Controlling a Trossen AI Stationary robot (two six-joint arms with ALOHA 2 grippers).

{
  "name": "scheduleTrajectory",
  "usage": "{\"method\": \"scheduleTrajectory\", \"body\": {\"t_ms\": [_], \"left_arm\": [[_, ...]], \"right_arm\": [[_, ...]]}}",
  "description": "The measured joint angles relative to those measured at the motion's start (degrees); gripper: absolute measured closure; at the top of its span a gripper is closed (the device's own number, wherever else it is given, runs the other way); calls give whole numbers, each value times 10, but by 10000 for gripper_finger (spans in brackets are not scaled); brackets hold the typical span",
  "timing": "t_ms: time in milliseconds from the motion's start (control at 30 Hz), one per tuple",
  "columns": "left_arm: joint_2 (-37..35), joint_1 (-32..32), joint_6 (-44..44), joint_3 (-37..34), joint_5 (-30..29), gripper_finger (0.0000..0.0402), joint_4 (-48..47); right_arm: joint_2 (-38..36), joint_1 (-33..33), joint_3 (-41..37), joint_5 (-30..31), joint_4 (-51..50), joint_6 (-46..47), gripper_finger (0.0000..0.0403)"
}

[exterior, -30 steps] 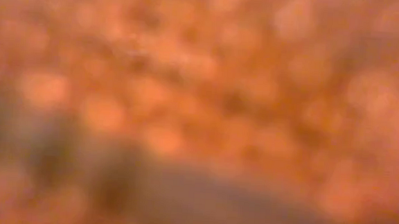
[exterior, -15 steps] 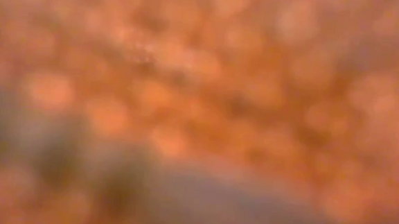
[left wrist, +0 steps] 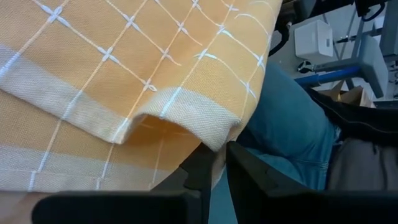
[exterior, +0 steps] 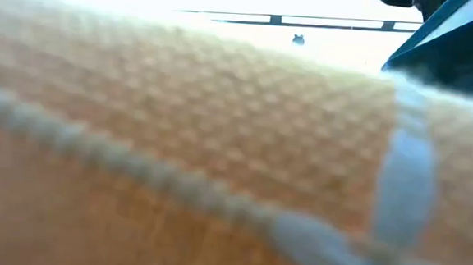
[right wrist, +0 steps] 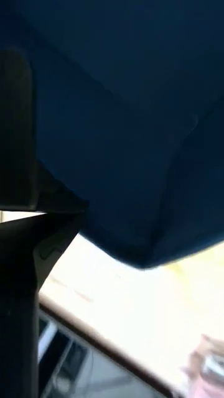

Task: Fold towel
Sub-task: Fold the yellow towel

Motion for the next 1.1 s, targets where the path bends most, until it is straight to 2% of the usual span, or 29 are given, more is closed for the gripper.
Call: {"method": "scheduleTrajectory", "body": {"t_ms": [167,367,500,633,833,1000,1100], "left_arm": [[0,0,-1,0,-4,360,0],[-13,-7,-4,19,1,364,2],[-17,-7,35,48,-1,360,0],[-19,-7,40,68,-4,351,-9],[-19,-7,-93,71,66,318,-76],[-19,-10,-96,64,64,272,-85],[-24,-5,-86,64,29,243,-137]], "right_arm": [[-27,4,3,8,2,-9,400],[-85,6,43,-15,12,97,402],[-124,6,53,-15,55,147,399],[-152,6,53,-14,118,136,402],[-162,6,53,-15,146,132,400],[-150,6,47,-16,145,133,401],[-144,6,46,-15,145,123,399]]}}
